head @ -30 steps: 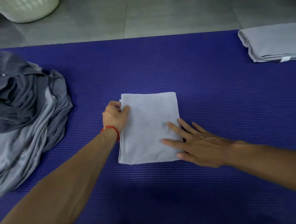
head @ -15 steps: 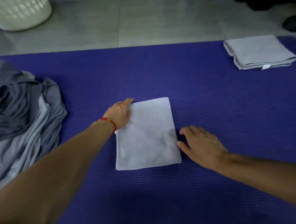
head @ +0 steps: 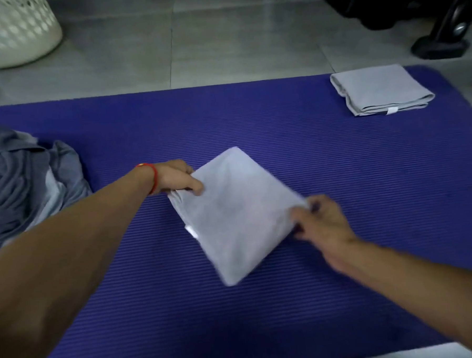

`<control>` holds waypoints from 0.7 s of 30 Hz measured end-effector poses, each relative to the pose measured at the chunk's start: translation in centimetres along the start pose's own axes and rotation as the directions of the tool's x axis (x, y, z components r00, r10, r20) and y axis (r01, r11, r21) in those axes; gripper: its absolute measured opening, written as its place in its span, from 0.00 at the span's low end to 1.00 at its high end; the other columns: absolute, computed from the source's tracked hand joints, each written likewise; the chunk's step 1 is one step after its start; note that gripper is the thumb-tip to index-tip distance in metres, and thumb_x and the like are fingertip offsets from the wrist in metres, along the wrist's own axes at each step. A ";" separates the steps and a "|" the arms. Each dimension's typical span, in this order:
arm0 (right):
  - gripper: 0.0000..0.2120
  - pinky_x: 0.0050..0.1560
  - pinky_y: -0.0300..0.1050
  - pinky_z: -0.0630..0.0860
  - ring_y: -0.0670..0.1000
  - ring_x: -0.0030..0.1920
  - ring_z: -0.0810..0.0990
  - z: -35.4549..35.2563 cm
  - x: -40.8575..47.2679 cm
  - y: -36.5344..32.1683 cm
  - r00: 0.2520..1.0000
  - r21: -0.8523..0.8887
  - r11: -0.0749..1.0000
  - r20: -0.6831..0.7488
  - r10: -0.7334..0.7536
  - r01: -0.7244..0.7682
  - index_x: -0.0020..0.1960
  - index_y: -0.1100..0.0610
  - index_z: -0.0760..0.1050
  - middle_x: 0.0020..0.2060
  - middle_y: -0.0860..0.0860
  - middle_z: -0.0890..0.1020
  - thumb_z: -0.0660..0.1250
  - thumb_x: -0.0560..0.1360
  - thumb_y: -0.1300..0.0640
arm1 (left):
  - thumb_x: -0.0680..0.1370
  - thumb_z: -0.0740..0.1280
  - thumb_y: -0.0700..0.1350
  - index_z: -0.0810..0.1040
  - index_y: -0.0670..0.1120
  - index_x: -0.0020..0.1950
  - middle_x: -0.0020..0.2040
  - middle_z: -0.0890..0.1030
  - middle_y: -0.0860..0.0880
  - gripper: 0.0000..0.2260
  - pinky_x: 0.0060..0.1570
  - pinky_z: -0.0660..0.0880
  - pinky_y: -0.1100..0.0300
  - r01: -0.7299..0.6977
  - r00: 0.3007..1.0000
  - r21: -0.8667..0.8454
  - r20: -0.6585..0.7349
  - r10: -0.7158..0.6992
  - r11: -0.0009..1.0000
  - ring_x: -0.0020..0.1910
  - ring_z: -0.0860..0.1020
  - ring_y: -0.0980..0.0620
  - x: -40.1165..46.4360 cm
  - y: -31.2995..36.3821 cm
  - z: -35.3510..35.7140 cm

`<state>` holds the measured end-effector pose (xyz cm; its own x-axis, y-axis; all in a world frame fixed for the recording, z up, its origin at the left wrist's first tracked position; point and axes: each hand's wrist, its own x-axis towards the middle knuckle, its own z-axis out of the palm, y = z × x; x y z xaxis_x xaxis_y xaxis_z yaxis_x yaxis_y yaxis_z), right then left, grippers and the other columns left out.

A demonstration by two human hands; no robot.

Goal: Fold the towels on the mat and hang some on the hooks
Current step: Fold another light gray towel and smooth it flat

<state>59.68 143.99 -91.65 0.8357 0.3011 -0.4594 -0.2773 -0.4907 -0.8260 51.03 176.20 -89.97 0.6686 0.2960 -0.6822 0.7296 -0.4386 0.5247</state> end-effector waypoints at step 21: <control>0.19 0.56 0.55 0.83 0.54 0.55 0.86 -8.5 -0.3 0.0 0.957 0.194 0.956 0.230 0.174 -0.220 0.66 0.55 0.72 0.57 0.53 0.86 0.72 0.78 0.52 | 0.71 0.77 0.39 0.76 0.49 0.65 0.57 0.85 0.45 0.24 0.54 0.82 0.48 -0.072 0.985 -0.769 0.045 0.166 0.635 0.57 0.84 0.45 -6.0 4.2 11.2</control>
<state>63.49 136.94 -88.71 0.6428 0.3910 -0.6587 -0.5412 -0.3768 -0.7518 48.50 163.12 -89.36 0.7730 0.1812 -0.6079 0.5259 0.3528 0.7739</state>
